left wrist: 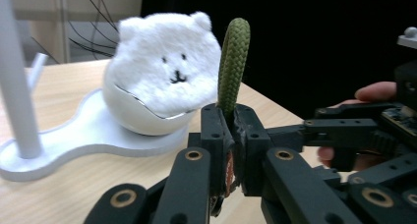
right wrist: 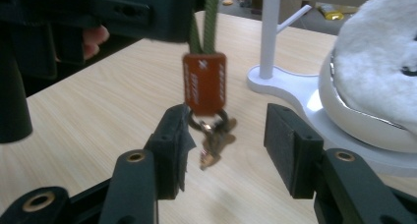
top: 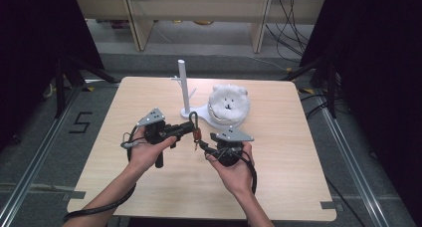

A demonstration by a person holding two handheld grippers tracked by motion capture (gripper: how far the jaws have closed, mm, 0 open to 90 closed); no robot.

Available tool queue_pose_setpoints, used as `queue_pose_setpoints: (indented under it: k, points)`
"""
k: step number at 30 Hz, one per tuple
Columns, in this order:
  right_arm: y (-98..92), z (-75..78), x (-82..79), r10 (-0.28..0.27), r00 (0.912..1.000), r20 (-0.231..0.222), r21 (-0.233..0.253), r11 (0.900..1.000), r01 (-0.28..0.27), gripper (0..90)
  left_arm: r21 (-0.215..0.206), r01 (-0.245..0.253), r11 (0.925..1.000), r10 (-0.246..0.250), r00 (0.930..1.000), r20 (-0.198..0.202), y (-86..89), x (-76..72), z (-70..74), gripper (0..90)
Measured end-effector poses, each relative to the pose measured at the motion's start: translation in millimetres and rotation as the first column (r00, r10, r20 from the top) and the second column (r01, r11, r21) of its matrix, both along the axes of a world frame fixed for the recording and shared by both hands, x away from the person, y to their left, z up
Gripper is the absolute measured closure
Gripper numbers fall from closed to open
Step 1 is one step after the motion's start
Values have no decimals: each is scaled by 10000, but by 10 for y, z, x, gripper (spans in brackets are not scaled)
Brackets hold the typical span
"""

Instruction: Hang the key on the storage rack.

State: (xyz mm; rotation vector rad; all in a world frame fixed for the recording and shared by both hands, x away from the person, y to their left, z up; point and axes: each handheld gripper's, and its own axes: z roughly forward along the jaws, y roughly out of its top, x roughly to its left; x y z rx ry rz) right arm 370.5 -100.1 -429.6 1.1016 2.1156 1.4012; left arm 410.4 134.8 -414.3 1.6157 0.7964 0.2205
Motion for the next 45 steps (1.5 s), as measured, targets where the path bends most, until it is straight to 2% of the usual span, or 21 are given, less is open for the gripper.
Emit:
queue_pose_setpoints:
  k: [2, 5, 6, 10, 13, 16, 17, 20, 27, 28, 30, 31, 32, 33, 34, 35, 37, 38, 41, 43, 45]
  points:
    - [-51, 0, -4, -57, 9998, 183, -262, 9996, 62, 525, 52, -129, 9999, 129, 9999, 100, 27, 10, 14, 837]
    - [-98, -8, -27, -217, 9997, -110, -67, 9997, 216, 524, 97, -319, 9994, 316, 9992, 253, 63, 18, 32, 837]
    - [-123, -11, -24, -214, 9998, 61, -185, 9996, 215, 524, 158, -375, 9992, 370, 9988, 320, 73, 19, 37, 837]
    - [-210, -27, -46, -343, 9994, 30, -15, 9994, 343, 543, 353, -640, 9973, 619, 9965, 567, 116, 27, 45, 838]
    - [-268, -41, -72, -482, 9986, -229, 123, 9987, 485, 549, 508, -924, 9944, 887, 9935, 713, 158, 37, 43, 837]
    - [-358, -64, -90, -761, 9971, -89, 25, 9971, 761, 548, 509, -1173, 9918, 1132, 9905, 778, 205, 50, 42, 837]
    - [-370, -61, -123, -928, 9949, -407, 169, 9955, 935, 553, 495, -1269, 9907, 1229, 9895, 765, 221, 55, 39, 837]
    - [-485, -92, -126, -953, 9954, -79, -32, 9954, 953, 581, 558, -1485, 9873, 1441, 9867, 753, 261, 74, 21, 837]
    - [-677, -145, -156, -1372, 9905, 28, -76, 9905, 1372, 602, 805, -2270, 9706, 2216, 9726, 710, 362, 129, 0, 837]
    - [-683, -144, -173, -1447, 9894, -140, 57, 9894, 1448, 604, 803, -2404, 9673, 2353, 9695, 685, 373, 137, 3, 837]
    - [-725, -146, -181, -1536, 9881, 41, -216, 9879, 1537, 605, 827, -2594, 9622, 2542, 9647, 687, 393, 161, 6, 837]
    - [-721, -146, -199, -1589, 9872, -151, -6, 9873, 1590, 605, 834, -2649, 9607, 2600, 9634, 651, 401, 170, 6, 837]
    - [-732, -157, -193, -1628, 9867, 17, -35, 9867, 1628, 606, 873, -2761, 9572, 2710, 9603, 656, 416, 188, 4, 838]
    - [-750, -153, -210, -1739, 9847, -129, -86, 9847, 1738, 605, 932, -2811, 9551, 2758, 9589, 665, 427, 198, 4, 837]
    - [-771, -168, -185, -1520, 9883, 148, -75, 9883, 1521, 606, 935, -2901, 9524, 2847, 9563, 669, 439, 215, -1, 838]
    - [-789, -175, -183, -1598, 9869, 226, -107, 9871, 1600, 605, 913, -2963, 9507, 2910, 9544, 663, 448, 229, -4, 838]
    - [-810, -171, -204, -1818, 9832, 158, -143, 9832, 1820, 605, 923, -3105, 9461, 3053, 9500, 655, 464, 250, -9, 837]
    - [-812, -185, -200, -1820, 9832, 154, 8, 9833, 1820, 605, 940, -3140, 9447, 3088, 9488, 660, 470, 258, -10, 838]
    - [-841, -199, -196, -1819, 9830, 248, -64, 9833, 1821, 604, 927, -3325, 9385, 3275, 9426, 656, 491, 292, -17, 837]
    - [-834, -200, -217, -1967, 9805, -2, 63, 9805, 1966, 605, 999, -3473, 9324, 3424, 9374, 635, 506, 320, -18, 837]
    - [-851, -214, -206, -1911, 9813, 232, -34, 9815, 1913, 605, 1040, -3546, 9292, 3497, 9347, 632, 515, 343, -15, 837]
